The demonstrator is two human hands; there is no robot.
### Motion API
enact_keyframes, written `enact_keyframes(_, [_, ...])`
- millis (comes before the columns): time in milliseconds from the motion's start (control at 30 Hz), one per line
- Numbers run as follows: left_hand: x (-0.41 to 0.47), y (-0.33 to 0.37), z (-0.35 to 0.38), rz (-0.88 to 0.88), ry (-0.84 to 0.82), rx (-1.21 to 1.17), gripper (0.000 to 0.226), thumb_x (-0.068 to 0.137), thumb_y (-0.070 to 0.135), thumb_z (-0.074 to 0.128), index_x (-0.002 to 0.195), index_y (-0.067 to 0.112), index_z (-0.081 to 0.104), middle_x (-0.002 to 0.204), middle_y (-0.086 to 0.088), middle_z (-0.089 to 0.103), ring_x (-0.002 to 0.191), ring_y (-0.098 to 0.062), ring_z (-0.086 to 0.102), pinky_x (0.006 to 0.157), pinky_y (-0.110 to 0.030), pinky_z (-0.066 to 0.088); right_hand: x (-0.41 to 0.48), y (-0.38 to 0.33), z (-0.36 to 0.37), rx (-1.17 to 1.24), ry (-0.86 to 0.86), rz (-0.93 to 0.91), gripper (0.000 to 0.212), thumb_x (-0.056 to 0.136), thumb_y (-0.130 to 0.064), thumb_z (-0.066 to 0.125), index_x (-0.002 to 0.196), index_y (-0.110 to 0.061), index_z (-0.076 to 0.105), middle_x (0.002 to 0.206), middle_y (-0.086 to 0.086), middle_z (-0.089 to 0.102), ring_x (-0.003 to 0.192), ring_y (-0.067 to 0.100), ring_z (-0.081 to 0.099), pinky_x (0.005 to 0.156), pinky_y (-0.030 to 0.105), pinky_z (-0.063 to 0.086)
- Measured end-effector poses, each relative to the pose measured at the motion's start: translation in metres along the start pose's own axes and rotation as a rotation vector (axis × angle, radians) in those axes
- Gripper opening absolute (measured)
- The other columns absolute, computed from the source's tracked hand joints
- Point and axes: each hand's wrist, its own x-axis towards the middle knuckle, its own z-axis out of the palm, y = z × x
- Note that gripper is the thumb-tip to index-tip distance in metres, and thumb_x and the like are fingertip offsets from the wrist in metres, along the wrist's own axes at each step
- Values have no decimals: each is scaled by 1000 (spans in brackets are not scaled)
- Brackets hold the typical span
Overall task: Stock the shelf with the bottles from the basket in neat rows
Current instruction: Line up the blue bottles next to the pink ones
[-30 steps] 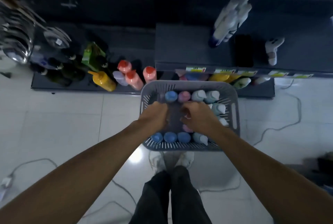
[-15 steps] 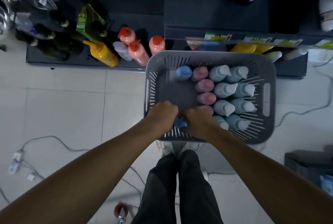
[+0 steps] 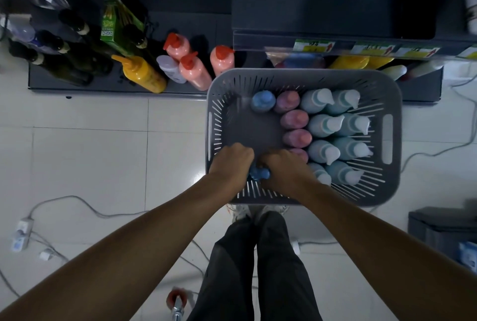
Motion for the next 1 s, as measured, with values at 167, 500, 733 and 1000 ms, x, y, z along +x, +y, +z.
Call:
enact_keyframes(167, [5,-1,-14,-32,47,33,14,80,5,72,91,7,63,104,-18,66,101,-42,66,76,-41,51,5,-1,-4,-30,139,70,23,81,-28,68,103,-23,66,106,3,68,97,29,66,66,31,42])
enact_keyframes(500, [-1,5,-44,-41,112,38,22,81,3,71,102,2,65,109,-21,66,105,-42,66,70,-37,42,3,-6,-40,-45,182,71,11,75,-24,67,84,-17,66,86,9,70,84,36,66,66,39,50])
enact_keyframes(733, [-24,20,-104,-17,160,12,44,76,15,84,114,5,65,119,-18,64,111,-37,64,84,-41,54,-16,-17,-111,-93,298,42,9,77,-21,68,85,-17,69,88,10,68,86,35,64,64,30,35])
enact_keyframes(1000, [-70,50,-195,55,256,48,47,64,20,91,107,10,73,110,-17,68,100,-36,69,69,-35,52,-70,-38,-209,-100,380,19,17,78,-24,68,94,-24,74,91,4,72,92,30,66,71,32,46])
